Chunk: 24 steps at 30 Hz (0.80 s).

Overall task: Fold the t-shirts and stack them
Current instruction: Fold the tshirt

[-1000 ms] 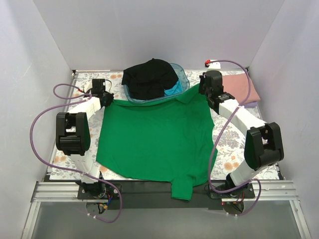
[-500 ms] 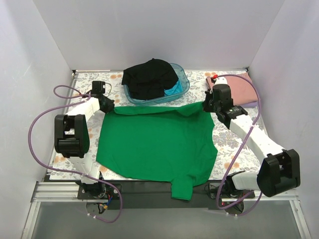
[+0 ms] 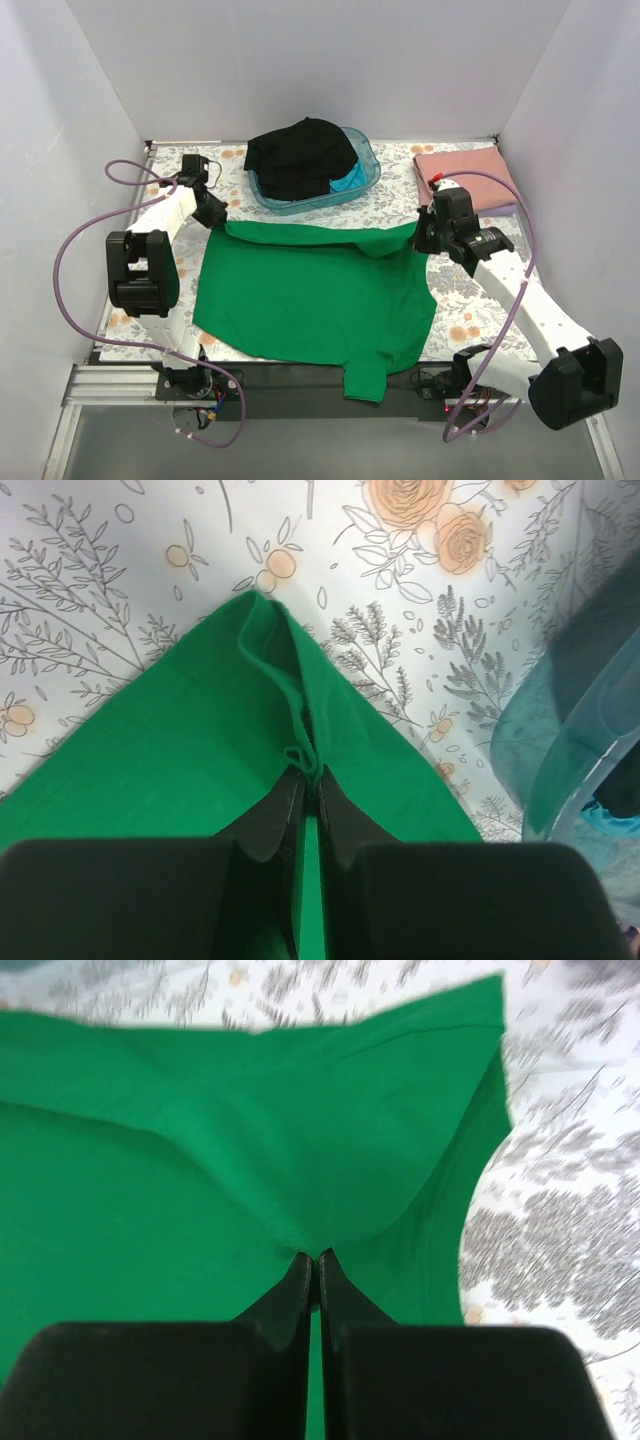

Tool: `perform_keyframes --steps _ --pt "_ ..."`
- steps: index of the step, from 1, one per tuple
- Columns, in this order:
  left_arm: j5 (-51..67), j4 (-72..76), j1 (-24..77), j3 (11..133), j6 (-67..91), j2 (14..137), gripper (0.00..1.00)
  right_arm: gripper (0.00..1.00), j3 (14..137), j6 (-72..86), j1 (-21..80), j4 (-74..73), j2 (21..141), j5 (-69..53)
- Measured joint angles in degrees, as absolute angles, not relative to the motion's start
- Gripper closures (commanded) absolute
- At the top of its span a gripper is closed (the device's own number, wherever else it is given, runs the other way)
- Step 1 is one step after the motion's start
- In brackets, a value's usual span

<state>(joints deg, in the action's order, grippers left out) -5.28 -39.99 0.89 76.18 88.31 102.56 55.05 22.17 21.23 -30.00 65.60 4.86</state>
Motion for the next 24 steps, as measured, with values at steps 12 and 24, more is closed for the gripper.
perform_keyframes --steps 12,24 --pt "-5.2 -45.8 0.3 77.3 87.3 102.6 1.0 0.99 46.2 28.6 25.2 -37.1 58.4 0.1" --pt "-6.2 -47.8 -1.7 77.3 87.3 103.7 0.98 0.99 43.5 30.2 25.9 -37.4 62.3 1.8"
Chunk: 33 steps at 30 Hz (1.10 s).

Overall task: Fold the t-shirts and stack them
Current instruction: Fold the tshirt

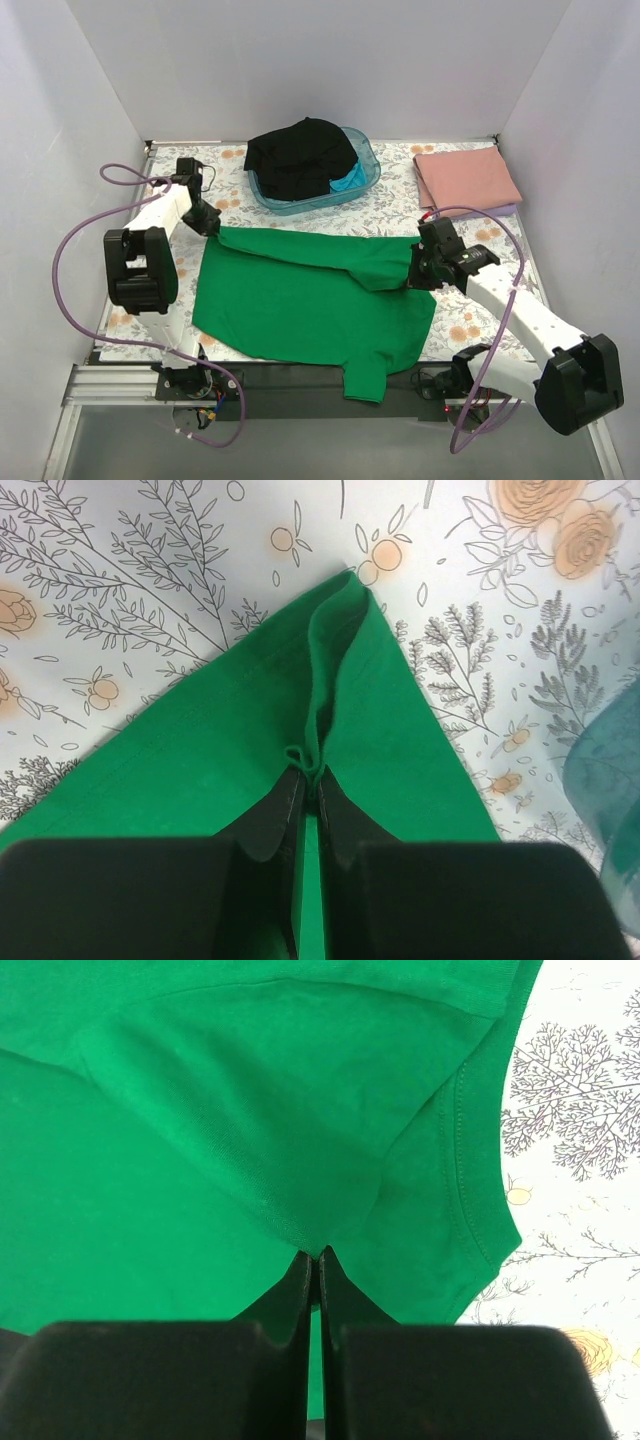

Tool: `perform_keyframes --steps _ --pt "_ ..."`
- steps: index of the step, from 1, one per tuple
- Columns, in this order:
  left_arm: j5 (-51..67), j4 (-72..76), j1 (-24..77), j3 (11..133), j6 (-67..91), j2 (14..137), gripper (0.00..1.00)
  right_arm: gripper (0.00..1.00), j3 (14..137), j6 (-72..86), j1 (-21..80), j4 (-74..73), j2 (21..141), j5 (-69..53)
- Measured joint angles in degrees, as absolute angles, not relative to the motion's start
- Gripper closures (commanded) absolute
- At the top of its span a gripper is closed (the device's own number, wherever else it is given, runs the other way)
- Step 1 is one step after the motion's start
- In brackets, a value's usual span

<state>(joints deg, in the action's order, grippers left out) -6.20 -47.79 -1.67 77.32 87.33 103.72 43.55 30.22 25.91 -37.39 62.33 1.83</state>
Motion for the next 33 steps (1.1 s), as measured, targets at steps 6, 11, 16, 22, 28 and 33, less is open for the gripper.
perform_keyframes --steps 6,11,16,22,28,33 --pt "-7.0 -48.3 -1.7 77.6 87.0 106.8 0.5 0.99 43.6 30.2 25.9 -35.6 66.9 1.8" --pt "-7.5 -48.9 -1.7 77.7 87.8 107.7 0.22 0.99 43.3 30.3 25.9 -35.0 67.4 1.3" --pt "-7.4 -48.8 -1.7 76.8 88.4 104.9 0.14 0.99 43.8 30.4 25.9 -34.0 68.0 1.9" --pt "-7.1 -48.2 0.1 73.2 88.9 94.6 0.09 0.99 48.3 31.1 25.3 -31.1 73.0 3.4" --pt "-7.1 -46.2 14.4 72.3 89.8 87.7 0.09 0.99 53.2 31.2 22.7 -26.8 80.2 4.4" --pt "-2.5 -41.7 27.9 70.1 90.4 88.1 0.11 0.99 57.3 30.4 18.8 -22.0 88.4 3.5"
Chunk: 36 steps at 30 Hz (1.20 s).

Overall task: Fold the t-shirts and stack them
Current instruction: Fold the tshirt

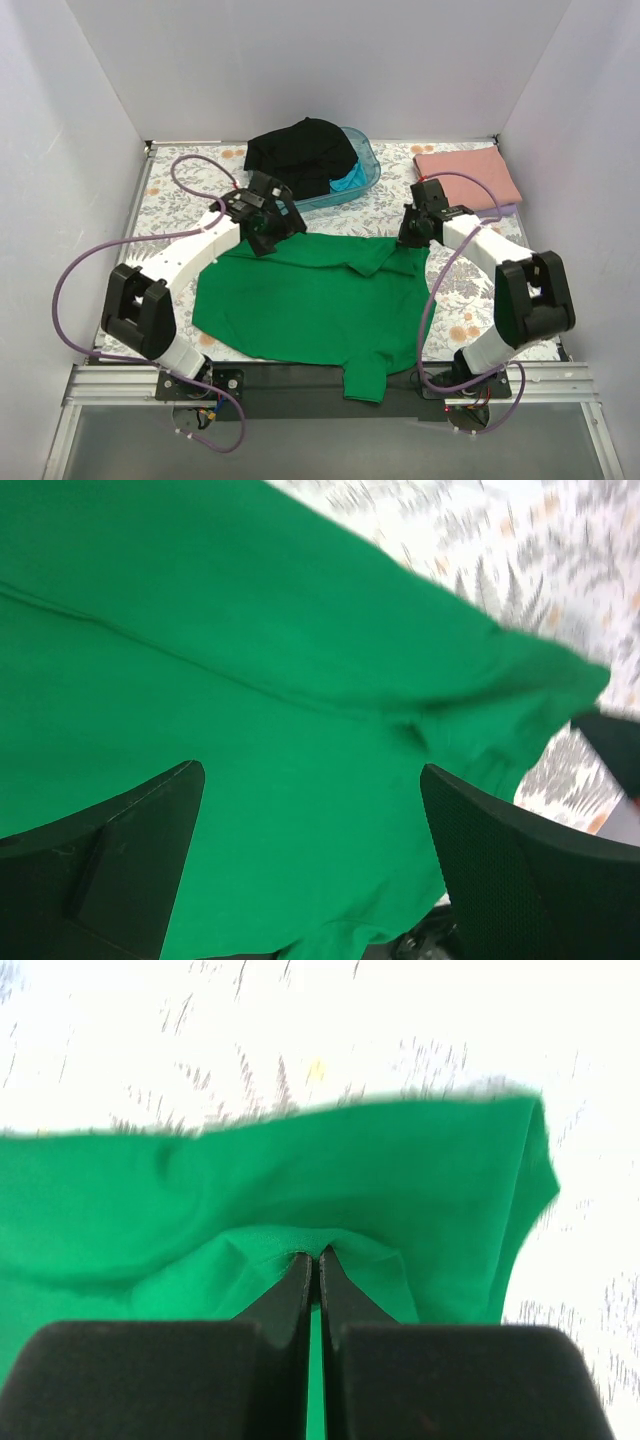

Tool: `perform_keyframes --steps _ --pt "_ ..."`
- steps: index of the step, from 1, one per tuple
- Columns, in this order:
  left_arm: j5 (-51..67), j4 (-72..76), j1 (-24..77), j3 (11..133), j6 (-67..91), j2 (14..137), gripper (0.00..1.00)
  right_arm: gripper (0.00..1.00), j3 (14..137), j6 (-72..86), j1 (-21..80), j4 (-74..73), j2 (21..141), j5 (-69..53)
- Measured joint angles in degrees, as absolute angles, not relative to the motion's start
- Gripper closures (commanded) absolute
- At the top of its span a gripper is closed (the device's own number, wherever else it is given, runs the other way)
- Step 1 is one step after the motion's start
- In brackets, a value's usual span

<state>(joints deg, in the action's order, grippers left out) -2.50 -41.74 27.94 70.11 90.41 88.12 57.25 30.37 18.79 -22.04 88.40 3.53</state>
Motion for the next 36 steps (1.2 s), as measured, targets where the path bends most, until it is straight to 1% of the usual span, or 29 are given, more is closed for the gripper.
perform_keyframes --steps 6,13,20,23,24,27,28,30,31,33,36 --pt "0.0 -38.0 38.4 71.7 92.0 95.1 0.12 0.99 59.9 29.0 16.2 -18.5 96.6 0.1" --pt "3.8 -34.1 47.2 74.8 95.0 107.0 0.2 0.99 58.6 28.6 16.1 -15.7 97.0 -3.3" --pt "4.9 -29.9 50.1 78.1 100.0 112.7 0.27 0.99 55.4 28.5 16.1 -14.3 96.5 -4.6" --pt "4.8 -28.4 50.0 78.1 102.0 113.2 0.31 0.99 54.5 28.5 15.9 -13.9 96.3 -4.9" --pt "4.6 -27.9 50.0 78.1 102.6 113.2 0.34 0.99 54.4 28.5 15.9 -13.8 96.3 -5.1" --pt "4.2 -26.5 50.0 78.2 103.9 113.2 0.38 0.99 53.5 28.5 15.7 -13.1 95.9 -5.3" --pt "4.2 -26.3 50.0 78.5 104.2 113.3 0.43 0.99 53.3 28.5 15.7 -13.1 95.6 -5.4" --pt "4.3 -25.5 50.0 79.6 104.7 114.0 0.49 0.99 52.8 28.5 15.7 -12.9 95.0 -5.4" --pt "4.5 -25.1 50.0 80.5 104.9 114.8 0.55 0.99 52.6 28.5 15.7 -12.9 94.7 -5.4" --pt "5.0 -24.0 50.0 82.0 105.2 116.5 0.6 0.99 52.5 28.4 15.7 -12.7 94.3 -5.4" --pt "5.2 -23.5 50.0 83.1 105.5 118.5 0.75 0.99 51.8 28.3 15.7 -12.1 93.7 -5.4"
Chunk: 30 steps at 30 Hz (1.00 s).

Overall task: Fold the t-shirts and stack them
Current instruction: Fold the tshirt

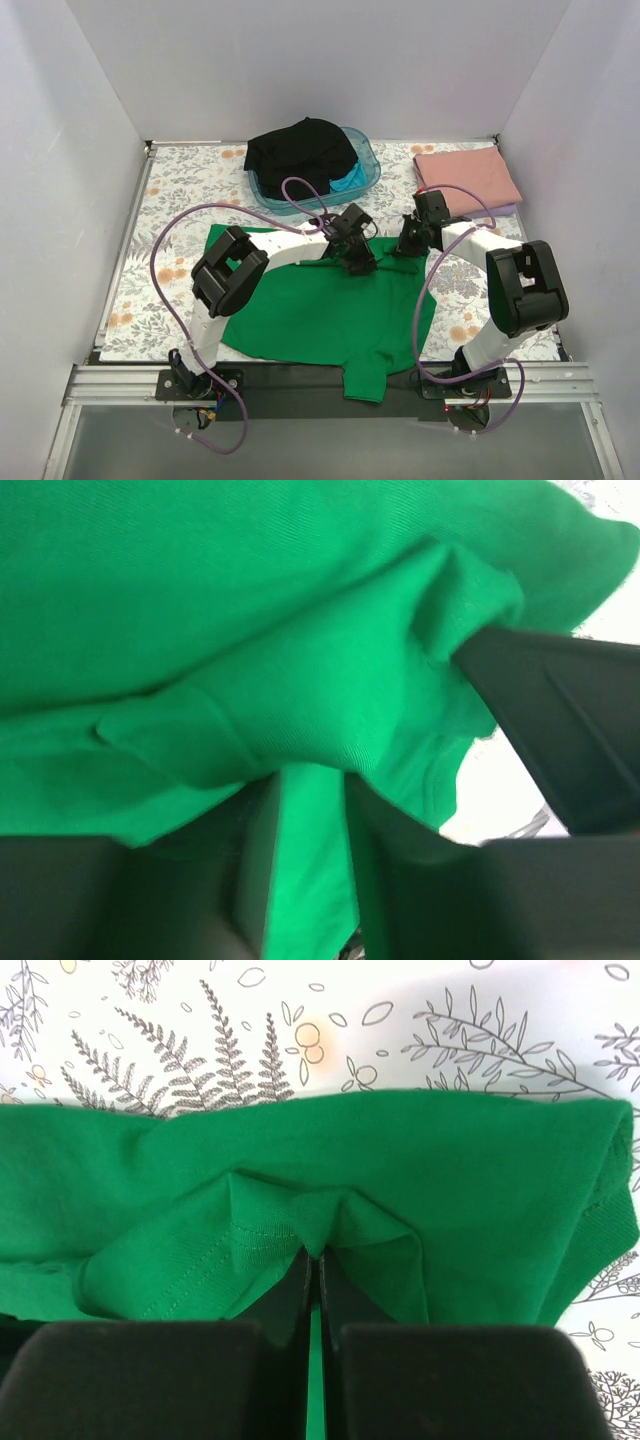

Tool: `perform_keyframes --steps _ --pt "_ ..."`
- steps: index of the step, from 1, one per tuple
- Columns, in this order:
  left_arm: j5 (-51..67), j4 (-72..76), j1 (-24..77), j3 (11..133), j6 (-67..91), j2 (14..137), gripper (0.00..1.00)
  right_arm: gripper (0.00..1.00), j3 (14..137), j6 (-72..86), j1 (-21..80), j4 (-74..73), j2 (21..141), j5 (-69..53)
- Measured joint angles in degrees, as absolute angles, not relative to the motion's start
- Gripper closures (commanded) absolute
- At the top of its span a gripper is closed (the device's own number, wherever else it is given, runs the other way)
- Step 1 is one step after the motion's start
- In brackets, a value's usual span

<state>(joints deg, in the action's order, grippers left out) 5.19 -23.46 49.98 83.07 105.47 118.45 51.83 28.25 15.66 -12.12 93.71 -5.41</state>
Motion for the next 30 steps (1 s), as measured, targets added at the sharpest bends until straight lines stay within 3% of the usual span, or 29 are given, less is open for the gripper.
perform_keyframes --steps 3,19,20,23,30 --pt "5.2 -23.4 50.0 83.4 105.8 119.7 1.0 0.99 51.0 28.2 15.6 -11.9 93.2 -5.5" --pt "4.6 -24.0 50.0 79.0 105.4 113.8 1.0 0.99 45.8 27.0 15.4 -12.3 83.7 -6.9" --pt "4.4 -24.0 50.0 78.9 105.4 113.5 0.98 0.99 45.6 27.0 15.4 -12.3 83.1 -7.1" --pt "3.7 -24.1 50.0 78.9 105.1 113.4 0.7 0.99 45.5 26.8 15.4 -12.3 82.5 -7.2" --pt "2.6 -25.3 50.0 81.3 104.2 115.9 0.54 0.99 47.7 26.7 15.4 -13.0 86.7 -6.6"
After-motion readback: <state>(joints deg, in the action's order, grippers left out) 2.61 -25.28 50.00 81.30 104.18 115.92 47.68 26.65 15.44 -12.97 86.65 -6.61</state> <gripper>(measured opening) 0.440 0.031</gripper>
